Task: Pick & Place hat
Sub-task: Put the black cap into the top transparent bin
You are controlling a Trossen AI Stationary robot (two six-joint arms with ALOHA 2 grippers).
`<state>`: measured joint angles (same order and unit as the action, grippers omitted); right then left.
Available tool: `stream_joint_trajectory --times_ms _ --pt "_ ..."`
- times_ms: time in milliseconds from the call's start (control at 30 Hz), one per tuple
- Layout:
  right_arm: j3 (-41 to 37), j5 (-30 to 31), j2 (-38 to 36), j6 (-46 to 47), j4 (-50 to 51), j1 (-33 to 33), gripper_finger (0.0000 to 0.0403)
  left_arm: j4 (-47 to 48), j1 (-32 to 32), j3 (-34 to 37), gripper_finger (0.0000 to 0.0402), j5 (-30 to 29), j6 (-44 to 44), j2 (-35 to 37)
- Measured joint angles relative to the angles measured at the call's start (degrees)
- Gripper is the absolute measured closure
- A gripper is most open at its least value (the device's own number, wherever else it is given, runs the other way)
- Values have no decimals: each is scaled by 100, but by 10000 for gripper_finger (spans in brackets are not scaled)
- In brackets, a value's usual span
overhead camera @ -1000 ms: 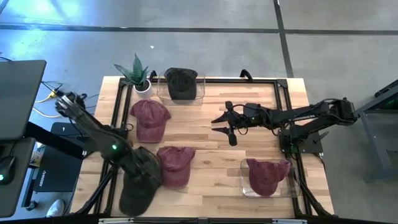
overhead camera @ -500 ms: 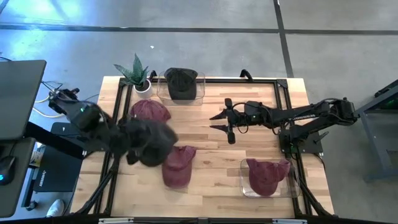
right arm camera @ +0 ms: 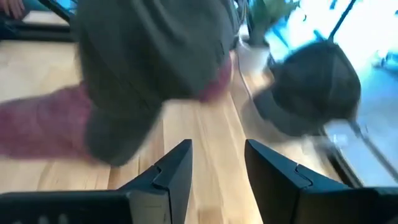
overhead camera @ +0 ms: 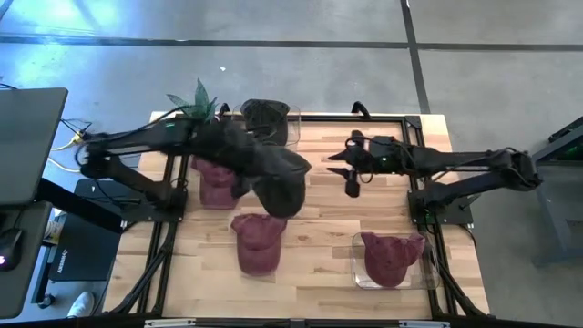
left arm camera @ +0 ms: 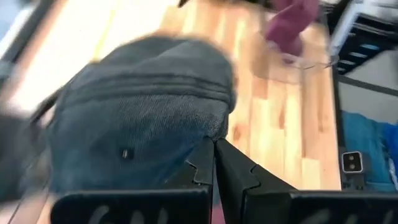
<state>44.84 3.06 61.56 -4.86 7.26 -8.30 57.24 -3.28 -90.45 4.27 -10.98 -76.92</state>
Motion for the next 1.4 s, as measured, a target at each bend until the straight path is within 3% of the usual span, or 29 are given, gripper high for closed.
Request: stream_joint_trajectory --times_ms 133,333,433,667,833,1067,1233,1400 --pt "0 12 -421 342 680 -6 249 -1049 -779 454 401 1397 871 -617" --pt "0 -363 -619 631 1113 -1 235 -2083 -1397 520 401 3462 1170 -1711" --pt "0 -597 -476 513 973 10 220 -2229 -1590 518 401 3877 1262 -1975" --pt "0 -884 506 -164 -16 8 159 -2316 -1849 518 401 3786 1511 -2156" --pt "0 -1192 1133 -296 -680 11 139 -2323 -1857 509 401 3112 1525 -2149" --pt "0 -226 1737 -274 -838 6 149 -2404 -1845 509 401 2812 1373 -2149" --pt "0 -916 2084 -151 -884 10 213 -2461 -1846 509 401 2443 1212 -2149" --pt "0 -1467 2115 -119 -829 5 348 -2453 -1847 505 401 2394 1329 -2062"
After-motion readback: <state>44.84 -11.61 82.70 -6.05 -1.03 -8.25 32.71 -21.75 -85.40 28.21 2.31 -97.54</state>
